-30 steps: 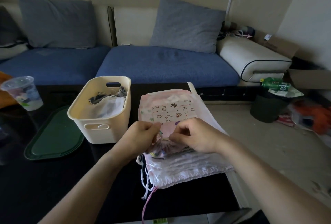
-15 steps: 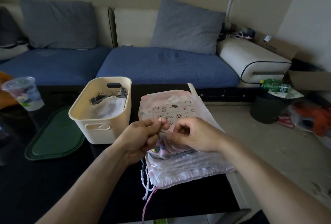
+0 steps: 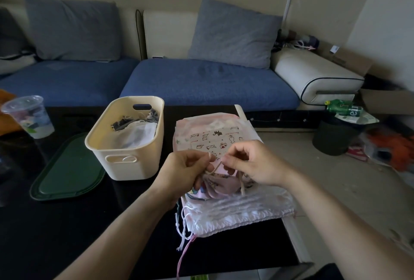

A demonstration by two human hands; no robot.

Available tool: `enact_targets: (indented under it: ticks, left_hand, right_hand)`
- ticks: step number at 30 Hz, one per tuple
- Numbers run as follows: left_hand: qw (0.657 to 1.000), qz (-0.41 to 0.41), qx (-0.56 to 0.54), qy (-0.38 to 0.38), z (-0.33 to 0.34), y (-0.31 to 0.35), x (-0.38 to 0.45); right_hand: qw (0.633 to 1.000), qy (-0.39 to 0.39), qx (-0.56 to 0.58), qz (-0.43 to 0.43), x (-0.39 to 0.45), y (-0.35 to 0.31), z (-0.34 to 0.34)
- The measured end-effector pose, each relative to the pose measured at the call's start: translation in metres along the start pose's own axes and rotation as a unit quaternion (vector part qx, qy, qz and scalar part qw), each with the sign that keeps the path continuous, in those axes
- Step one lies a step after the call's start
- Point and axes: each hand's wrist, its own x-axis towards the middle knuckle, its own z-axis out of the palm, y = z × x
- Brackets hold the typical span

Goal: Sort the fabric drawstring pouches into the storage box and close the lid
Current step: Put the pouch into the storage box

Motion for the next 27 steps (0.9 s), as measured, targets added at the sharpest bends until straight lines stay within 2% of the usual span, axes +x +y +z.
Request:
enact_targets:
  ticks: [6,10,15,20,22,27]
  left_hand:
    - [0.985,0.028,0.124,-0.12,-0.001,0.005,-0.005]
    - [0.981,-0.012,0.1,-0.167,-0.003,0.008,-0.007]
    - [0.981,-0.021,0.105,-0.16,-0.006,0.008,-0.007]
    - [0.983,-0.077,0.008,-0.164,-0.005,0.012,-0.006]
    - [0.984,-0.084,0.0,-0.155,-0.006,0.014,-0.006]
    - [0.985,-0.088,0.02,-0.15,-0.005,0.014,-0.007]
  right_hand:
    - [0.999,0.0,0.025,-0.028,-0.001,-0.009,0.008]
    - [0.999,0.006,0.001,-0.032,0.001,-0.01,0.014]
    - [0.999,0.026,0.033,-0.024,0.003,-0.006,0.013]
    - [0.997,-0.015,0.074,-0.027,-0.001,-0.01,0.001]
    - [0.997,-0.036,0.055,-0.03,-0.003,-0.009,-0.002]
    - [0.996,0.006,-0.032,-0.078,-0.002,-0.008,0.006]
